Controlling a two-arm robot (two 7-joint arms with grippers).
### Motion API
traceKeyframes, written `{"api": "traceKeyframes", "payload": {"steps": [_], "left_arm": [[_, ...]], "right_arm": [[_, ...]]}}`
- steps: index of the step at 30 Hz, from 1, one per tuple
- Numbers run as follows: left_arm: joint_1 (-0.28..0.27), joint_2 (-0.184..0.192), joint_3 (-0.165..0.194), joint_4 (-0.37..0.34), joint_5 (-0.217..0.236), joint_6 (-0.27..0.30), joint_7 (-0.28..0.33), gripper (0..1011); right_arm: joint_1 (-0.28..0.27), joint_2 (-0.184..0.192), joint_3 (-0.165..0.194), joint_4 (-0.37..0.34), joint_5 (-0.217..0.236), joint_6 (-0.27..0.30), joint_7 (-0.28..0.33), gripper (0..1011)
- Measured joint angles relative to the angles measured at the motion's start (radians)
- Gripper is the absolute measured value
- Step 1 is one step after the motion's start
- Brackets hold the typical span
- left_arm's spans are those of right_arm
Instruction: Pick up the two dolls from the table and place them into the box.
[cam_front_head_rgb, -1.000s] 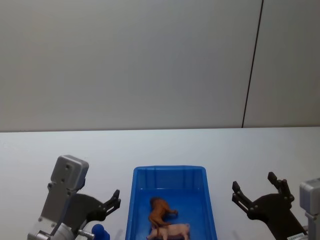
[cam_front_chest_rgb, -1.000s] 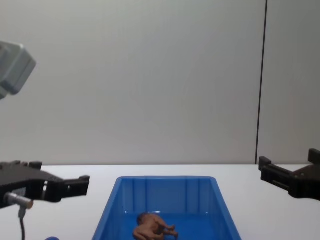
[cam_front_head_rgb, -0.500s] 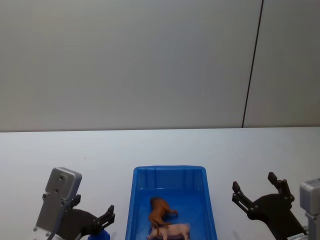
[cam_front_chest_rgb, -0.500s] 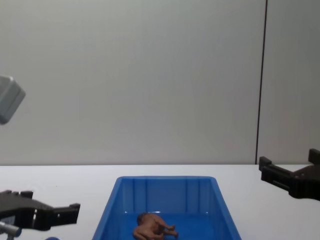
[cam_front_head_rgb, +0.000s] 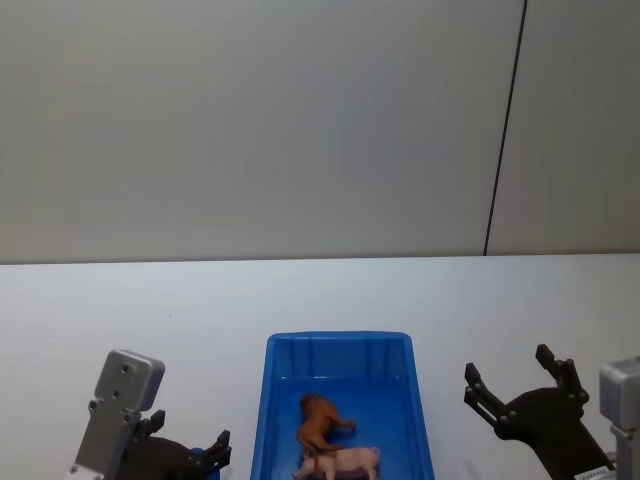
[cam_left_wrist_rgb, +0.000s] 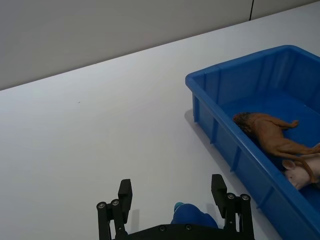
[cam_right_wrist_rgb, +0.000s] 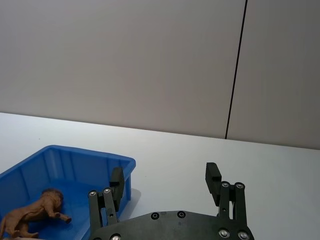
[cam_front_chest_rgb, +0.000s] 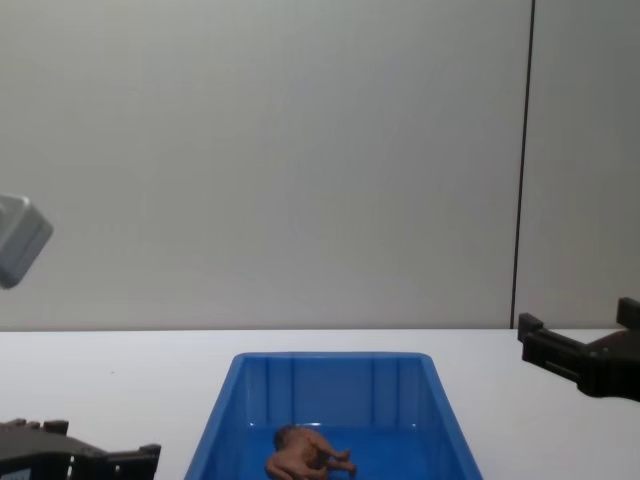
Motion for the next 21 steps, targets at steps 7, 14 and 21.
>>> {"api": "traceKeyframes", "payload": {"steps": [7, 14, 21], "left_arm": [[-0.002, -0.007, 0.0, 0.015, -0.001, 0.008, -0.015, 980], [0.002, -0.011, 0.0, 0.022, -0.008, 0.014, -0.022, 833], [0.015, -0.012, 0.001, 0.023, -0.019, 0.018, -0.023, 598]], "right_arm": [[0.0, 0.0, 0.0, 0.0, 0.0, 0.0, 0.0, 1001], [0.0, 0.0, 0.0, 0.0, 0.0, 0.0, 0.0, 1001], [0.0, 0.0, 0.0, 0.0, 0.0, 0.0, 0.0, 1001]]}}
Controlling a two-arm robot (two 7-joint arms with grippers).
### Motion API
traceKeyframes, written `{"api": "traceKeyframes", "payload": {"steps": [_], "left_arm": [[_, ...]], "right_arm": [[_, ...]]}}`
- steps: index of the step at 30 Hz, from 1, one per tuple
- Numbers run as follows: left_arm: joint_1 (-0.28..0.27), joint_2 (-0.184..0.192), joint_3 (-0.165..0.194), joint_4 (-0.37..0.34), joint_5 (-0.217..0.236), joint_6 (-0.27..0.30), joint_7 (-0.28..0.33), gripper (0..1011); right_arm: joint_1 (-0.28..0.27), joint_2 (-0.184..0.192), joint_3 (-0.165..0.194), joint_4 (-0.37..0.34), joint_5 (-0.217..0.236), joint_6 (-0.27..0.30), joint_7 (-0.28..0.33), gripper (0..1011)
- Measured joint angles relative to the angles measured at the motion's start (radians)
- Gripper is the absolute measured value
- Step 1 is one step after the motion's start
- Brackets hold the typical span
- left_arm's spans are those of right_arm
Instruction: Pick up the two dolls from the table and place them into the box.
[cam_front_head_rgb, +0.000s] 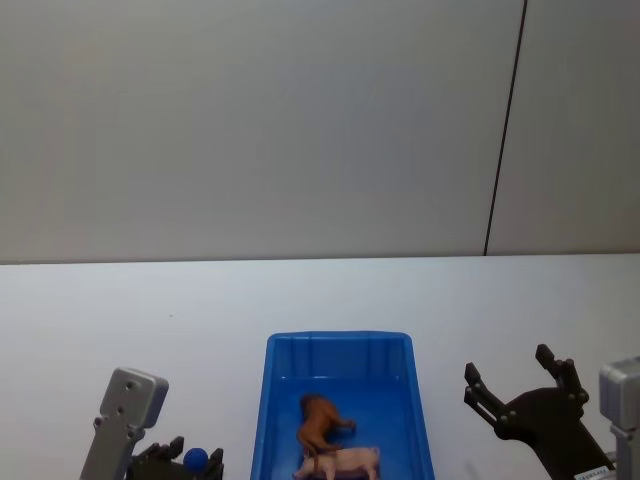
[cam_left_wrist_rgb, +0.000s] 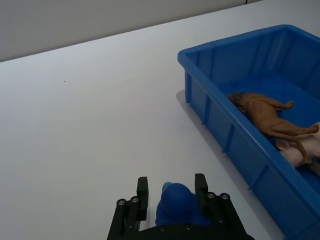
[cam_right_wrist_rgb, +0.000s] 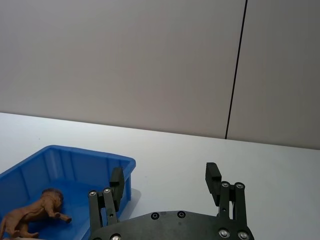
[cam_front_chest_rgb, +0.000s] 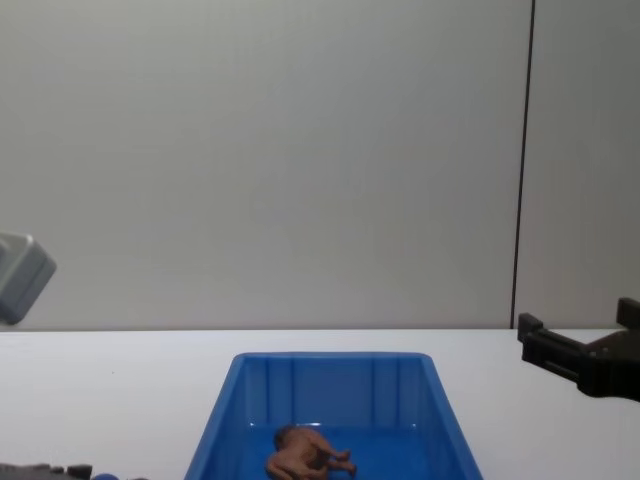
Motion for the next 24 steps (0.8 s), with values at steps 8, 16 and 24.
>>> {"api": "traceKeyframes", "payload": {"steps": [8, 16, 24], "left_arm": [[0.016, 0.0, 0.0, -0.005, -0.013, 0.0, 0.009, 330], [0.025, -0.003, 0.0, -0.012, -0.013, -0.025, 0.015, 259], [0.027, -0.007, -0.004, -0.029, 0.004, -0.078, 0.016, 218]], "right_arm": [[0.0, 0.0, 0.0, 0.0, 0.0, 0.0, 0.0, 1001], [0.0, 0.0, 0.0, 0.0, 0.0, 0.0, 0.0, 1001], [0.0, 0.0, 0.0, 0.0, 0.0, 0.0, 0.0, 1001]]}}
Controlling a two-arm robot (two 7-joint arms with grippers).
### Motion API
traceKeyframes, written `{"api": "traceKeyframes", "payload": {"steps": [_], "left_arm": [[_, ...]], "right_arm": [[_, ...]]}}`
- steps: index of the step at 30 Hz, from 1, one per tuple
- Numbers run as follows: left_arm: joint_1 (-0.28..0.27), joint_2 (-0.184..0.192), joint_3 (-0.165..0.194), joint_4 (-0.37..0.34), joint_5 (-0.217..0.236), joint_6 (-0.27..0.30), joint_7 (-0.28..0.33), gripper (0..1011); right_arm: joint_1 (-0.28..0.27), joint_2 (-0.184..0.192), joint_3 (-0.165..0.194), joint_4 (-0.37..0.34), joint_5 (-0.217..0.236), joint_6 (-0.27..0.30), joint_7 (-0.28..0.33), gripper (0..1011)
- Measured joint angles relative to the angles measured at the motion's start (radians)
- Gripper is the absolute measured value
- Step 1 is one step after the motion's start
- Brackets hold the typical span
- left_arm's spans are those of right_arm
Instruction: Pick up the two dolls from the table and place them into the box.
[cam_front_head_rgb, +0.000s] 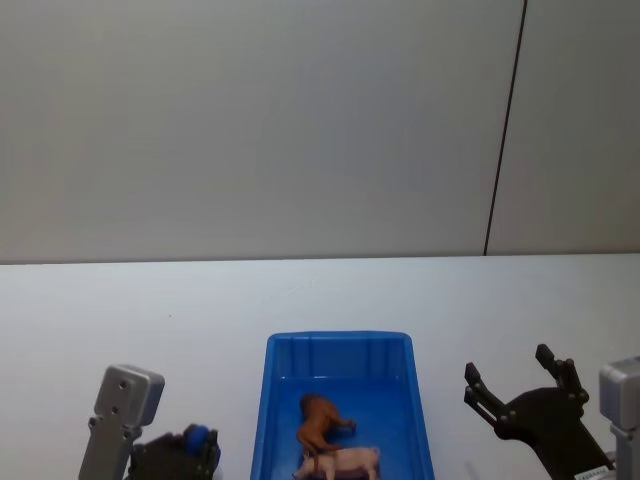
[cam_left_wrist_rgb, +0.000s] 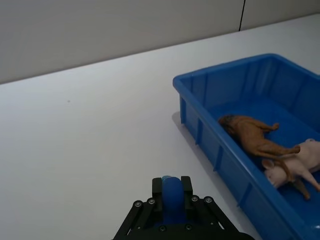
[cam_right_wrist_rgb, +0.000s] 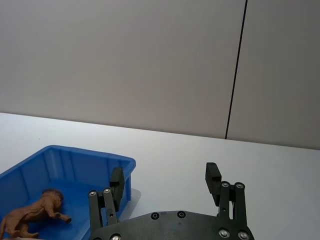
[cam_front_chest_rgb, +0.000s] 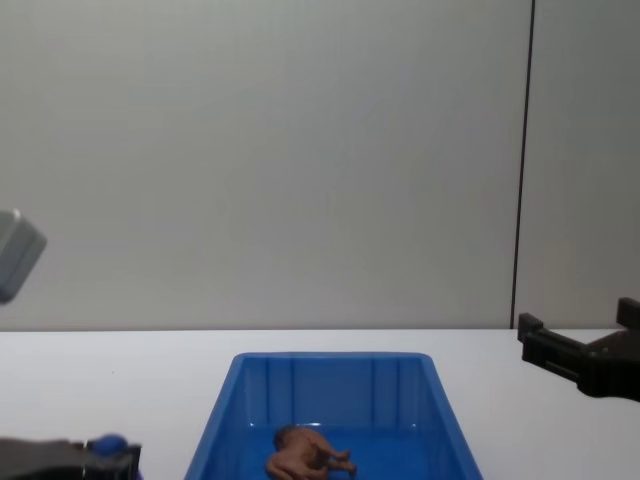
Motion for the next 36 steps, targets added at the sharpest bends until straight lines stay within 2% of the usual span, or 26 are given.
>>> {"api": "traceKeyframes", "payload": {"steps": [6, 15, 22, 29, 35, 36], "left_arm": [[-0.007, -0.003, -0.004, -0.02, 0.022, -0.048, -0.013, 185], [-0.029, -0.01, -0.011, -0.045, 0.051, -0.126, -0.081, 143], [-0.05, -0.017, -0.015, -0.049, 0.051, -0.181, -0.163, 133], [-0.074, -0.028, -0.017, -0.042, 0.025, -0.224, -0.268, 133], [-0.095, -0.04, -0.017, -0.028, -0.002, -0.244, -0.364, 292], [-0.095, -0.04, -0.017, -0.028, -0.002, -0.244, -0.364, 292]], "right_arm": [[0.0, 0.0, 0.0, 0.0, 0.0, 0.0, 0.0, 1001], [0.0, 0.0, 0.0, 0.0, 0.0, 0.0, 0.0, 1001], [0.0, 0.0, 0.0, 0.0, 0.0, 0.0, 0.0, 1001], [0.0, 0.0, 0.0, 0.0, 0.0, 0.0, 0.0, 1001], [0.0, 0.0, 0.0, 0.0, 0.0, 0.0, 0.0, 1001], [0.0, 0.0, 0.0, 0.0, 0.0, 0.0, 0.0, 1001]]}}
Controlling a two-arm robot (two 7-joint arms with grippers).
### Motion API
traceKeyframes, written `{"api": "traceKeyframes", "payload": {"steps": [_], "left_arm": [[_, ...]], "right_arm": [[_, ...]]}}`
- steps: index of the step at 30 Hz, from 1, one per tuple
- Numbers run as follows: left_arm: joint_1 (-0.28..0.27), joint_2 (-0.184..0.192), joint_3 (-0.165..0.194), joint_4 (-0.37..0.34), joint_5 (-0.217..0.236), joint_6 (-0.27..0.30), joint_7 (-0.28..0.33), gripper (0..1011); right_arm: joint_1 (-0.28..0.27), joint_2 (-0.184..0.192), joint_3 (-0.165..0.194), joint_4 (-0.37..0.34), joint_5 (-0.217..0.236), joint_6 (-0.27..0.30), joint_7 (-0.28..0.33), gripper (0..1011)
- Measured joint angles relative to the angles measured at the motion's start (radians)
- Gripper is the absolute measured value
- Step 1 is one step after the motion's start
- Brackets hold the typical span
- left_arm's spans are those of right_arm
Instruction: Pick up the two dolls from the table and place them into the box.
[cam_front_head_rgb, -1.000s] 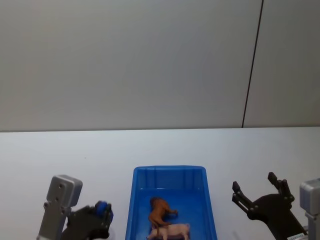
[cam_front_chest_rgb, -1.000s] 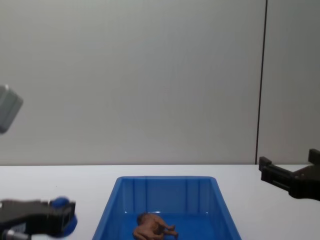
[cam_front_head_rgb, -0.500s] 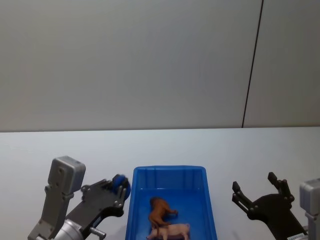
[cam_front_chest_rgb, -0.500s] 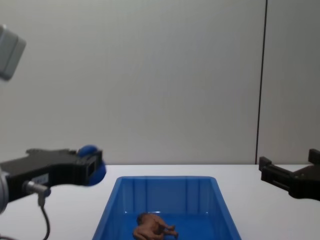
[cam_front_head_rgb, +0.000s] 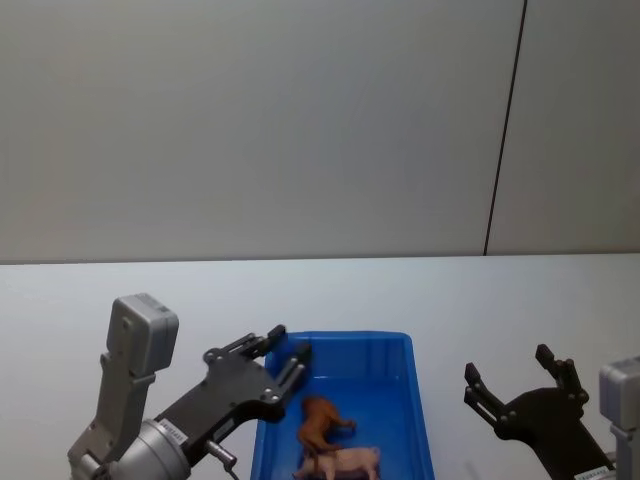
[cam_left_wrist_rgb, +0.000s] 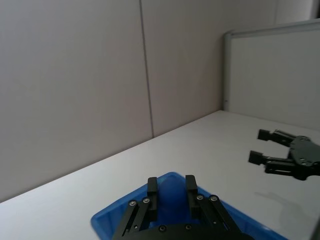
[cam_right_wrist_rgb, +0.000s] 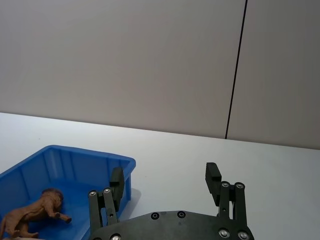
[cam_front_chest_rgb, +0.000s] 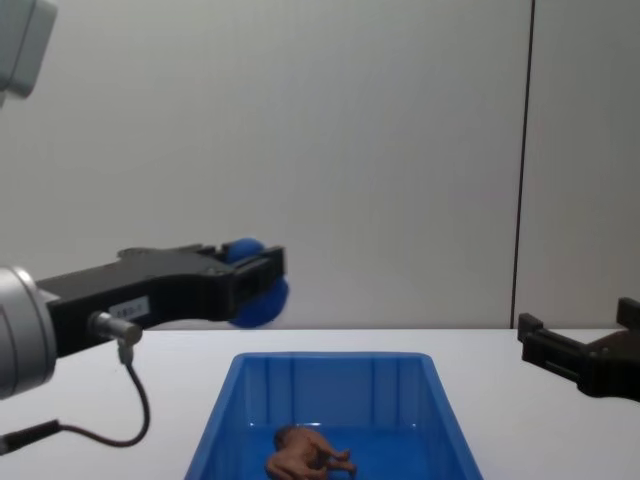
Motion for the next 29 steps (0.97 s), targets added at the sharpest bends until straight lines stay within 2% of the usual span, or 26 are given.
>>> {"api": "traceKeyframes", "payload": {"steps": [3, 7, 9, 22, 29], "left_arm": [[-0.014, -0.008, 0.002, 0.01, -0.016, -0.006, -0.056, 414], [-0.025, -0.016, 0.006, 0.018, -0.029, -0.009, -0.101, 527], [-0.031, -0.02, 0.007, 0.022, -0.035, -0.011, -0.12, 614], [-0.047, -0.03, 0.012, 0.033, -0.054, -0.015, -0.184, 993], [-0.051, -0.033, 0.013, 0.036, -0.058, -0.016, -0.199, 1001]], "right_arm": [[0.0, 0.0, 0.0, 0.0, 0.0, 0.0, 0.0, 1001], [0.0, 0.0, 0.0, 0.0, 0.0, 0.0, 0.0, 1001], [0.0, 0.0, 0.0, 0.0, 0.0, 0.0, 0.0, 1001], [0.0, 0.0, 0.0, 0.0, 0.0, 0.0, 0.0, 1001], [0.0, 0.0, 0.0, 0.0, 0.0, 0.0, 0.0, 1001]]}}
